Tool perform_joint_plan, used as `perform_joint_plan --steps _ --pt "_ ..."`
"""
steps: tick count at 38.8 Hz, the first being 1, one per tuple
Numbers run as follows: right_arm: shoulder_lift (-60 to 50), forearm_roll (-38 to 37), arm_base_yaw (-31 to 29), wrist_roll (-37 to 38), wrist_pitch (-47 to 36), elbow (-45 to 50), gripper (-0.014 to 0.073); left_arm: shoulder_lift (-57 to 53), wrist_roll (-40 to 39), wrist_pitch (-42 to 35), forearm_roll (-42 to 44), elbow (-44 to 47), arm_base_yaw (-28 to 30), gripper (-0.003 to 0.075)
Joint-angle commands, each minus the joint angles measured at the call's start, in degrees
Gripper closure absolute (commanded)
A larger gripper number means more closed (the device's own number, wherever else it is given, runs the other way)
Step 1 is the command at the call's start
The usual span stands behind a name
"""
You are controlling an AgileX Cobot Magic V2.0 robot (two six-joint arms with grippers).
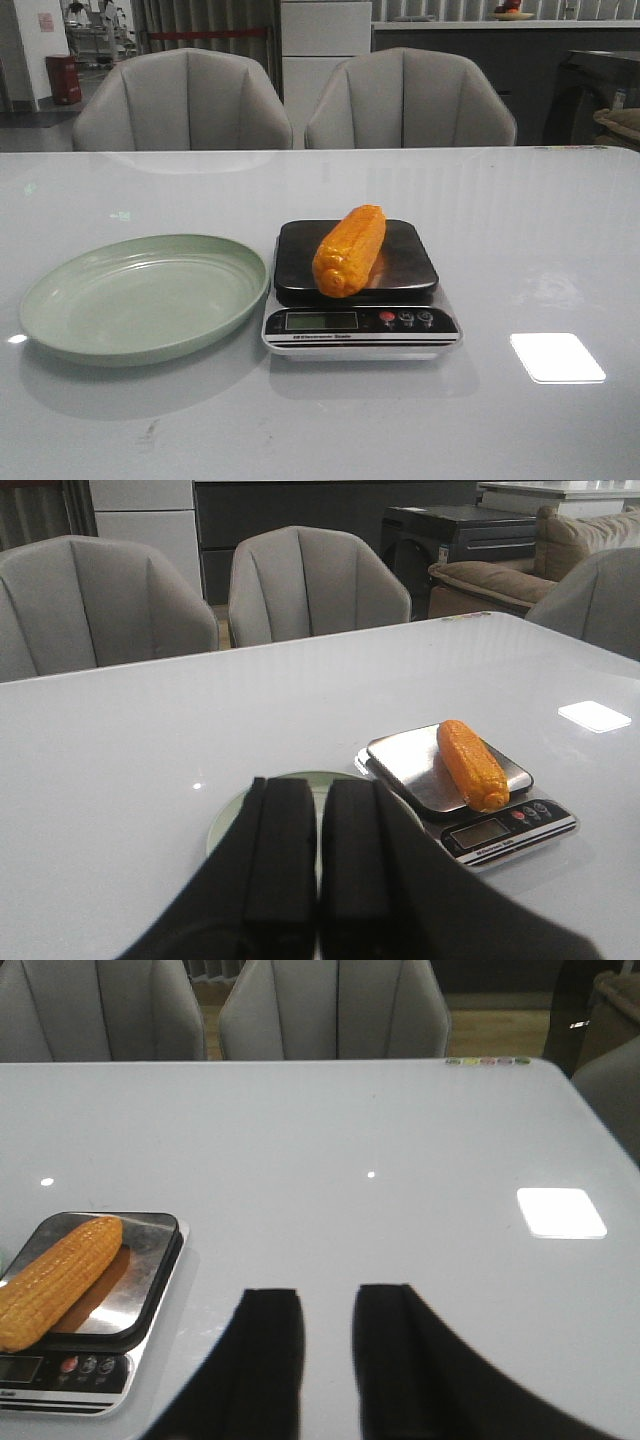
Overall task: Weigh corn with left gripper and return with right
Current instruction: 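Withdraw the left gripper, leaving the corn on the scale, then lower the right gripper over the corn on the scale and grasp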
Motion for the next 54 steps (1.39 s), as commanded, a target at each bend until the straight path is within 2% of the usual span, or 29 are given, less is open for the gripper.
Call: perform_joint_plan --steps 1,3,5,13,19,27,34,38,47,54 --pt "2.1 2.2 1.2 1.0 -3.7 -2.4 0.0104 0.0 -0.1 -4.6 0.4 -1.3 -0.1 0.0596" --pt "2.8 2.2 2.4 1.0 -4.2 -2.4 0.0023 0.0 -0.1 -4.6 0.4 -1.3 -0.1 0.0596" --pt "3.6 2.2 3.7 1.0 -4.6 -2.4 -0.0022 0.0 -0.1 -4.6 0.4 -1.3 -0.1 0.0596" --pt "9.3 2.6 8.0 1.0 -8.7 -3.3 -0.0003 0.0 -0.1 -4.6 0.4 -1.3 -0.1 0.0596" --pt "19.1 2.6 11.6 0.9 -1.4 -10.3 -0.0003 0.0 -0.1 -4.6 0.4 -1.3 -0.1 0.0596" --pt "34.8 2.7 19.3 1.8 10.1 -27.5 -0.0003 0.0 -0.1 -4.6 0.4 -1.3 -0.1 0.0596" --pt "46.9 1.9 24.9 7.8 15.8 -39.1 -0.0003 0.0 -0.1 -4.6 0.4 -1.3 -0.1 0.0596" --pt "54.3 -1.2 28.0 12.2 18.1 -45.5 -0.0003 0.0 -0.1 -4.6 0.4 -1.3 -0.1 0.0596" --pt "70.6 -13.4 34.0 30.4 26.5 -58.5 -0.0003 0.0 -0.1 -4.6 0.4 -1.3 -0.1 0.0596" --pt "80.4 -15.0 34.8 41.9 31.5 -66.0 -0.0003 0.0 -0.1 -4.6 0.4 -1.3 -0.1 0.0596"
